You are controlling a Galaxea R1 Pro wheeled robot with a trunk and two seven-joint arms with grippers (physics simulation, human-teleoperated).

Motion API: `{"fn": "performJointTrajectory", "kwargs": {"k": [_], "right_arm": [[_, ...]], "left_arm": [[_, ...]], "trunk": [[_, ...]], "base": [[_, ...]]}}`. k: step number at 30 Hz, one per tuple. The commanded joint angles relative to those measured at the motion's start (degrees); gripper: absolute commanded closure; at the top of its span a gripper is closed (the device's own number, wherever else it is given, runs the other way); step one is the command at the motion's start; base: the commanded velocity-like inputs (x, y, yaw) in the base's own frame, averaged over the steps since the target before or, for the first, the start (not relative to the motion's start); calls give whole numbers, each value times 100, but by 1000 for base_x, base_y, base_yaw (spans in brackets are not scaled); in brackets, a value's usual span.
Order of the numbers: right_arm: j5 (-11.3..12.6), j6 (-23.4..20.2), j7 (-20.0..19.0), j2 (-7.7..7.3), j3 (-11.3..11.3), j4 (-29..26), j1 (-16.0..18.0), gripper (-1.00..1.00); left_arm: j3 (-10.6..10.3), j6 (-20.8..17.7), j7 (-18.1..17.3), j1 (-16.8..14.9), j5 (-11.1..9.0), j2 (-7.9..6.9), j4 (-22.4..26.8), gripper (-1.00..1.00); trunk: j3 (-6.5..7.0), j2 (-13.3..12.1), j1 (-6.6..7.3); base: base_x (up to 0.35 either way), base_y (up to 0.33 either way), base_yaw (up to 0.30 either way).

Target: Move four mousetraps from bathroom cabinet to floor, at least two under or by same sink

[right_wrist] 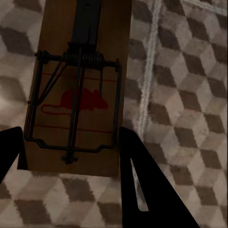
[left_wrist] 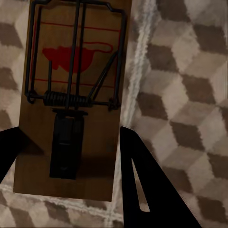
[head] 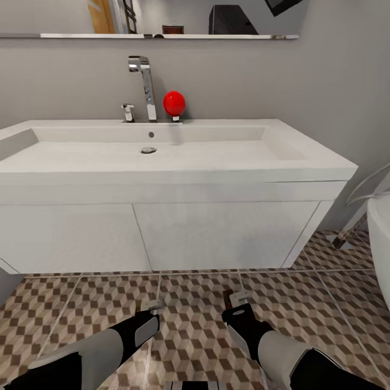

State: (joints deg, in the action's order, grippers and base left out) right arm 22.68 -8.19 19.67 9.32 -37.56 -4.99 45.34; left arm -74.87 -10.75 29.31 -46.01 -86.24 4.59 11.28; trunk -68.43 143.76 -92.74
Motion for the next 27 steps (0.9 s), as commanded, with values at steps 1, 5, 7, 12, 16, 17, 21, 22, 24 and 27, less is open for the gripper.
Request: {"fn": "performJointTrajectory", "kwargs": {"k": [1,5,7,12,16,17,21,22,24,27], "right_arm": [[54,-25,187,-1,-50,-11,2,100],[53,-10,345,0,-49,-16,2,100],[53,-8,360,0,-49,-16,2,100],[57,-7,366,-8,-49,-19,2,100],[53,-4,363,-9,-49,-20,2,100],[50,-2,361,-9,-49,-23,2,100],[27,5,334,-3,-49,-47,2,100],[0,29,327,30,-49,-80,35,100],[-5,76,323,68,-54,-147,100,100],[-6,146,321,68,-55,-246,198,100]], "left_arm": [[-28,-41,30,-5,19,-2,8,100],[-28,-41,30,-5,20,-2,6,100],[-28,-41,30,-5,20,-2,6,100],[-28,-41,30,-5,20,-2,6,100],[-28,-41,30,-5,20,-2,11,100],[-28,-41,30,-5,20,-2,12,100],[-28,-41,30,-5,20,-2,12,100],[-61,4,-2,-38,31,-35,45,100],[-56,91,-38,-103,67,-99,93,100],[-46,221,-29,-201,59,-130,90,100]], "trunk": [[-27,4,-1],[-116,9,-11],[-160,12,-17],[-271,18,-29],[-360,24,-40],[-382,25,-42],[-470,30,-53],[-470,31,-53],[-470,31,-53],[-470,31,-53]], "base": [[0,0,0],[0,0,0],[0,0,0],[0,0,0],[0,0,0],[0,0,0],[0,0,0],[0,0,0],[0,0,0],[0,0,0]]}}
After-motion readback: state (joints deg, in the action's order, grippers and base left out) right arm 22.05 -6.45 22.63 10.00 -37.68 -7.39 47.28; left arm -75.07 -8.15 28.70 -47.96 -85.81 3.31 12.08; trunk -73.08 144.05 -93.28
